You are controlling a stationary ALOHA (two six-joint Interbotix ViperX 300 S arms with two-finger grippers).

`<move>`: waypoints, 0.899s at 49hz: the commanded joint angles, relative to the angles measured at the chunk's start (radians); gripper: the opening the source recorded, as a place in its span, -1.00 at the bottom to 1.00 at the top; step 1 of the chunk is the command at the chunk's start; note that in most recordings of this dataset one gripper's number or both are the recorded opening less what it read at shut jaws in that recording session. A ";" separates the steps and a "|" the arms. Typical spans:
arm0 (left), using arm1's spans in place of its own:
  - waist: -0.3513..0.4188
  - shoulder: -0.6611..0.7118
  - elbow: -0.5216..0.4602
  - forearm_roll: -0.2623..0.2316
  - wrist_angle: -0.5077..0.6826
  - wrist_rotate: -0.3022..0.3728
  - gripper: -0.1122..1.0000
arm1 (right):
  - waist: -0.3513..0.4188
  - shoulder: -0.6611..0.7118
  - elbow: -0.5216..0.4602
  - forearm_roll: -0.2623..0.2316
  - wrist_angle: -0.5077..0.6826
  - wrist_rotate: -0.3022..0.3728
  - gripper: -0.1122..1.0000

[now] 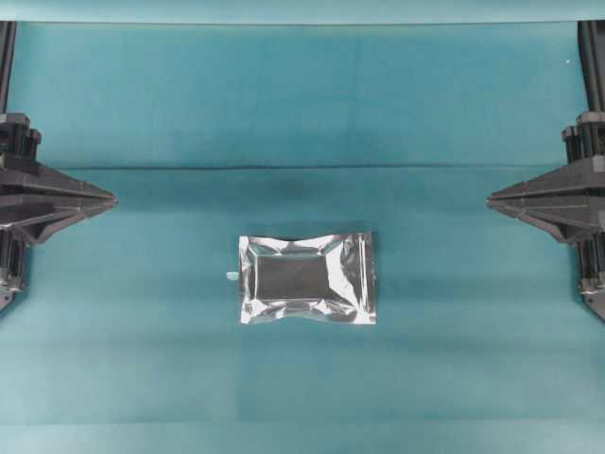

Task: Hand over the silver zip bag and make it stand upright.
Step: 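Move the right gripper toward the right edge of the silver bag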

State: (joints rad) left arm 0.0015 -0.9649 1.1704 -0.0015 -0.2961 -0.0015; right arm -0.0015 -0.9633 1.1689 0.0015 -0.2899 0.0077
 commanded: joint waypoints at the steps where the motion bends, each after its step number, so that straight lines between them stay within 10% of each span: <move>1: -0.008 0.067 -0.058 0.020 -0.008 -0.012 -0.54 | 0.012 0.014 -0.014 0.012 -0.008 0.025 -0.53; 8: -0.023 0.186 -0.121 0.020 -0.008 -0.011 -0.78 | 0.014 0.081 -0.037 0.207 0.031 0.135 -0.75; 16: -0.049 0.284 -0.167 0.021 -0.011 -0.012 -0.78 | 0.014 0.181 -0.043 0.310 0.130 0.270 -0.84; 35: -0.052 0.305 -0.184 0.020 -0.011 -0.011 -0.78 | 0.012 0.488 -0.051 0.351 0.190 0.592 -0.72; 44: -0.052 0.308 -0.189 0.021 -0.005 -0.011 -0.78 | 0.017 0.612 -0.083 0.351 0.146 0.672 -0.18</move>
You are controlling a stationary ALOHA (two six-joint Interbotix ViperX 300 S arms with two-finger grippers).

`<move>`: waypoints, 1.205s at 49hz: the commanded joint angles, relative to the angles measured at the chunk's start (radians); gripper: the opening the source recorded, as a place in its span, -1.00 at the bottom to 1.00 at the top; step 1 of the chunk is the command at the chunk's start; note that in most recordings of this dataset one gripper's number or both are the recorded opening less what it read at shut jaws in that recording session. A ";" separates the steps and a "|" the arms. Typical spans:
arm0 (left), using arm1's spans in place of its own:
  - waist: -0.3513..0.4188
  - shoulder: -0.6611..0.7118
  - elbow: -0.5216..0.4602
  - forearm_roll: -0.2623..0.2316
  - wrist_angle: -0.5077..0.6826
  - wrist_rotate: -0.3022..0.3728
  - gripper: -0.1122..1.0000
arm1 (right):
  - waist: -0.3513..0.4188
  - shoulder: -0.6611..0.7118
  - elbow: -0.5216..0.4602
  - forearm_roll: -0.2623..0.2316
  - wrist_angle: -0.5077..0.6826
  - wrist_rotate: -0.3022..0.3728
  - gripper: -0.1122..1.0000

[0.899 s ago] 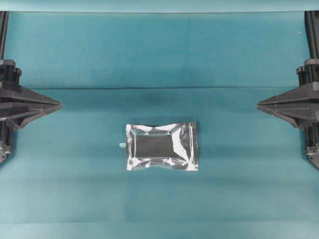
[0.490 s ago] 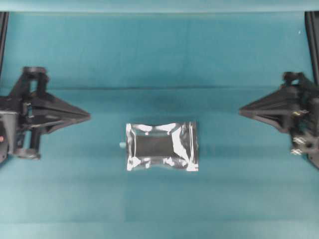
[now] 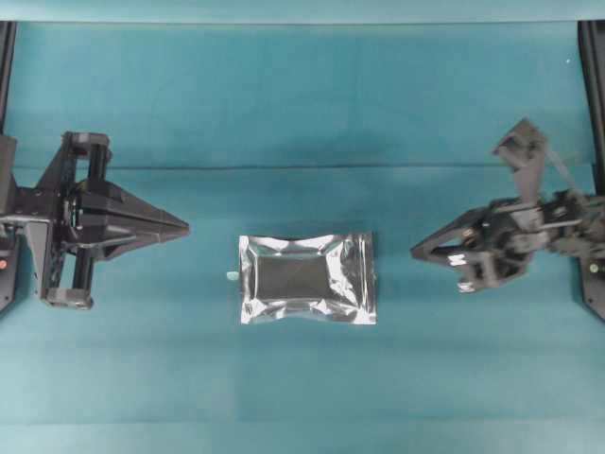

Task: Hand over the silver zip bag and make it stand upright.
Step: 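Move the right gripper toward the right edge of the silver bag, then close the right gripper on the bag's right edge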

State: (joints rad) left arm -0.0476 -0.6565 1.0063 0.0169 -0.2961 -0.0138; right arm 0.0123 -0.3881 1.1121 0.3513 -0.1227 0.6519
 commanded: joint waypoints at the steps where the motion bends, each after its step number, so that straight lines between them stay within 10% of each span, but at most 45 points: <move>1: -0.003 0.002 -0.025 0.003 -0.003 0.002 -0.78 | 0.003 0.057 -0.034 0.003 -0.025 0.038 -0.08; 12: -0.003 0.002 -0.025 0.003 0.017 0.000 -0.78 | 0.020 0.202 -0.077 0.002 -0.091 0.084 0.93; 38: -0.002 0.002 -0.025 0.002 0.029 -0.002 -0.78 | 0.098 0.430 -0.066 0.014 -0.347 0.279 0.93; 59: -0.002 0.002 -0.025 0.002 0.029 -0.002 -0.78 | 0.103 0.502 -0.089 0.012 -0.403 0.304 0.93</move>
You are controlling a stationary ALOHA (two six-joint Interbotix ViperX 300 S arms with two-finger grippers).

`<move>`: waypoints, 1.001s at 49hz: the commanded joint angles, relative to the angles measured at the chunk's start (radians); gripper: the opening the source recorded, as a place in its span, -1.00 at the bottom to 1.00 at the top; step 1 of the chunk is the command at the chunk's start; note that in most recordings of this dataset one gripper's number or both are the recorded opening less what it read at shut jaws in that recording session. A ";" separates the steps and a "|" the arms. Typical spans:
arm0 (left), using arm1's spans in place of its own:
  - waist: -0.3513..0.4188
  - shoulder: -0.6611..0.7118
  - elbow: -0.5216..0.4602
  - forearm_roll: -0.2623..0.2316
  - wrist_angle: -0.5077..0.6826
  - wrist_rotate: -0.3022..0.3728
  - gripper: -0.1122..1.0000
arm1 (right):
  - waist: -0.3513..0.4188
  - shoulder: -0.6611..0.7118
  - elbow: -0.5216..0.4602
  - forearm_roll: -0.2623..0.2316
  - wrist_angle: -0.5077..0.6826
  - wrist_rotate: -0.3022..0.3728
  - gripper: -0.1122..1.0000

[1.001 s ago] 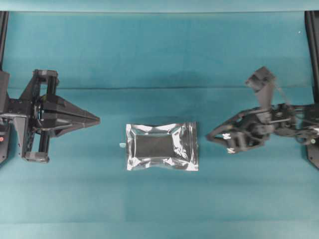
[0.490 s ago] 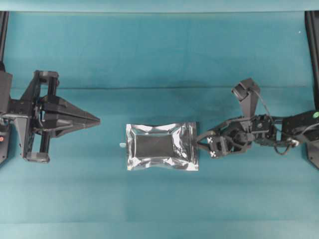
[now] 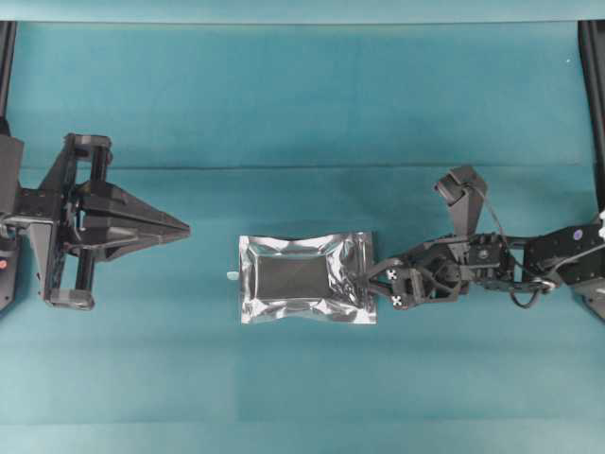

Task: Hand over the silver zip bag and make it stand upright.
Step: 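Close the right gripper on the bag's right edge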

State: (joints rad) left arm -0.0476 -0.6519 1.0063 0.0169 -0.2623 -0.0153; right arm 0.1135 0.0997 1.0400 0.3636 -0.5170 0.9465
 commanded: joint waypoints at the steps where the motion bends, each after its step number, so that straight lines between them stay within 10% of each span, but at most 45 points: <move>1: -0.002 -0.003 -0.025 0.002 -0.005 0.000 -0.78 | 0.002 0.015 -0.021 0.002 -0.011 0.009 0.93; 49: -0.002 -0.003 -0.021 0.002 -0.005 0.000 -0.78 | -0.020 0.087 -0.084 0.002 0.000 0.011 0.74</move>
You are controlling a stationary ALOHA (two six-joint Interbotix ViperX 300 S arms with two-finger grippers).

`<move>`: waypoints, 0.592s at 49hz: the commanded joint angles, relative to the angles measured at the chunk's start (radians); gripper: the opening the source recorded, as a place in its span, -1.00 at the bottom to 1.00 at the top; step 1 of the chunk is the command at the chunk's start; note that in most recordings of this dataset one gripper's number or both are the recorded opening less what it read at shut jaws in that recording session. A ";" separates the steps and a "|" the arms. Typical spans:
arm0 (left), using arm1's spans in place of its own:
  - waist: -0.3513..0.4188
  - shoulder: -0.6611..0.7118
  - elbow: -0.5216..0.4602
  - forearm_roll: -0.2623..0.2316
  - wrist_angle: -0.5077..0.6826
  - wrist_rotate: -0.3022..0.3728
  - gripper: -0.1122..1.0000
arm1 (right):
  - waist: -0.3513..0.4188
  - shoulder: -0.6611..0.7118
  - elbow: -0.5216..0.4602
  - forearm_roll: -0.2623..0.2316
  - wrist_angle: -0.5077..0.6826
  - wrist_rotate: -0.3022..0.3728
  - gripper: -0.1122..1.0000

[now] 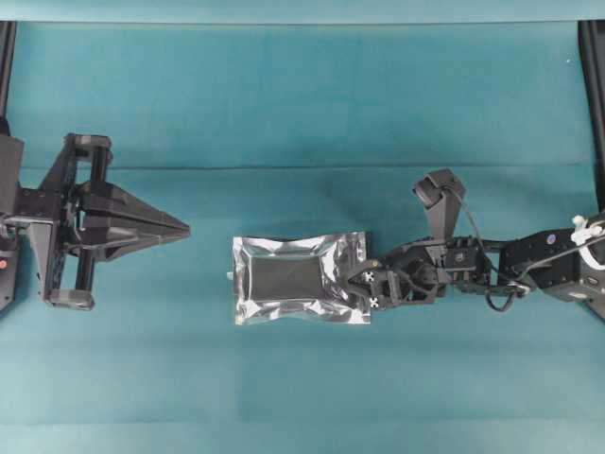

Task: Hand over the silver zip bag and make it stand upright.
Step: 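Close the right gripper on the bag's right edge, then lift the bag with the right gripper and swing it upright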

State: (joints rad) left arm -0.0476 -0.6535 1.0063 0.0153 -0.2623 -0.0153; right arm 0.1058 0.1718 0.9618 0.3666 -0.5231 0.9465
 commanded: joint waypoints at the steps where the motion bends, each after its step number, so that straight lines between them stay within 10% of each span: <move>1: -0.002 -0.002 -0.021 0.003 -0.005 0.000 -0.78 | -0.015 0.015 -0.006 -0.002 0.012 0.011 0.70; 18: -0.002 -0.002 -0.021 0.003 -0.005 0.000 -0.78 | -0.034 -0.015 -0.011 -0.002 0.044 0.003 -0.52; 29: -0.002 -0.002 -0.017 0.003 -0.005 0.000 -0.78 | -0.037 -0.091 -0.009 -0.003 0.035 -0.026 -0.77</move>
State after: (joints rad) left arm -0.0476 -0.6535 1.0063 0.0169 -0.2623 -0.0123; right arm 0.0721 0.1243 0.9603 0.3651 -0.4847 0.9403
